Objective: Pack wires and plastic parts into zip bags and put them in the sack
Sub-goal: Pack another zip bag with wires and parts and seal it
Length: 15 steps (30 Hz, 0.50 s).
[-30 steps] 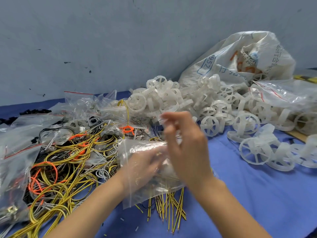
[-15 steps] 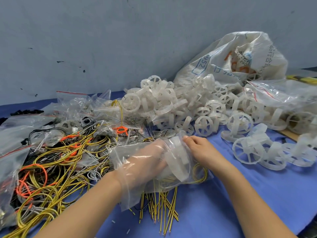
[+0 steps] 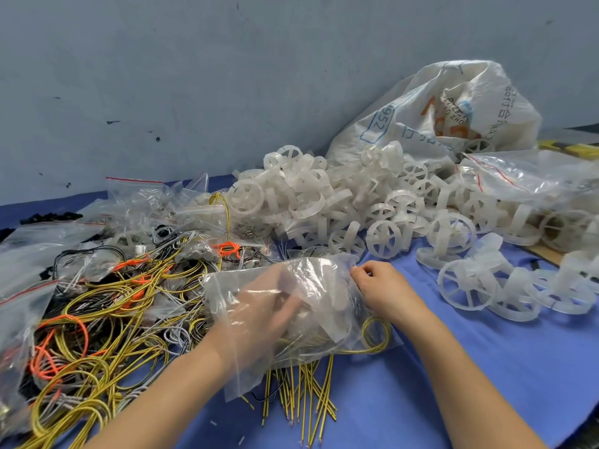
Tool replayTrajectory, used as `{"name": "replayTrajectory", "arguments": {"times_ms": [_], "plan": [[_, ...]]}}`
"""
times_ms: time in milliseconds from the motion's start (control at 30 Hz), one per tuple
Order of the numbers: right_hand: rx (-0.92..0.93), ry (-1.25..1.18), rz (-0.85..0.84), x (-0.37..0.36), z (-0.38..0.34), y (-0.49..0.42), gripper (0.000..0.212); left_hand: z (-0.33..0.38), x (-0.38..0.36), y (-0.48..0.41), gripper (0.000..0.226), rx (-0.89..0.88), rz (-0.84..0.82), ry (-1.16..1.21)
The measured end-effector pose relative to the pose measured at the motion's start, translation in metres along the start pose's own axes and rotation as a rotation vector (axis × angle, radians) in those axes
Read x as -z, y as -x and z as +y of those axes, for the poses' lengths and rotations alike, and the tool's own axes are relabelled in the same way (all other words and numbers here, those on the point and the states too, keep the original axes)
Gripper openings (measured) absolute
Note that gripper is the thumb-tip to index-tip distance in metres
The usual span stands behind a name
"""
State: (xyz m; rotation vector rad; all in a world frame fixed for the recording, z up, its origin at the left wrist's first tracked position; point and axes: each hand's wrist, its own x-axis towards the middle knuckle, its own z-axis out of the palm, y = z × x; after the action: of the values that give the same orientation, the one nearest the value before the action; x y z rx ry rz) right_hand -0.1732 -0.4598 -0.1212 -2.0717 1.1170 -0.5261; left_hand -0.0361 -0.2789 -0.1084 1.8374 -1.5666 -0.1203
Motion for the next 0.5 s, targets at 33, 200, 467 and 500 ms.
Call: {"name": "replayTrajectory", "arguments": {"times_ms": [33, 200, 467, 500], "plan": [[-0.010, 0.006, -0.004, 0.001, 0.000, 0.000, 0.029, 0.000, 0.005, 0.004, 0.011, -0.012, -0.016, 0.086], [-0.020, 0.052, -0.047, 0.004, -0.005, 0.002, 0.023, -0.004, 0.012, 0.022, 0.031, -0.004, -0.194, 0.128], [-0.018, 0.029, -0.005, 0.008, -0.006, 0.002, 0.024, 0.006, 0.008, 0.012, 0.046, -0.267, -0.165, -0.087], [-0.014, -0.001, 0.029, 0.009, -0.008, 0.003, 0.025, 0.003, 0.008, 0.011, 0.046, -0.264, -0.171, -0.112]]}}
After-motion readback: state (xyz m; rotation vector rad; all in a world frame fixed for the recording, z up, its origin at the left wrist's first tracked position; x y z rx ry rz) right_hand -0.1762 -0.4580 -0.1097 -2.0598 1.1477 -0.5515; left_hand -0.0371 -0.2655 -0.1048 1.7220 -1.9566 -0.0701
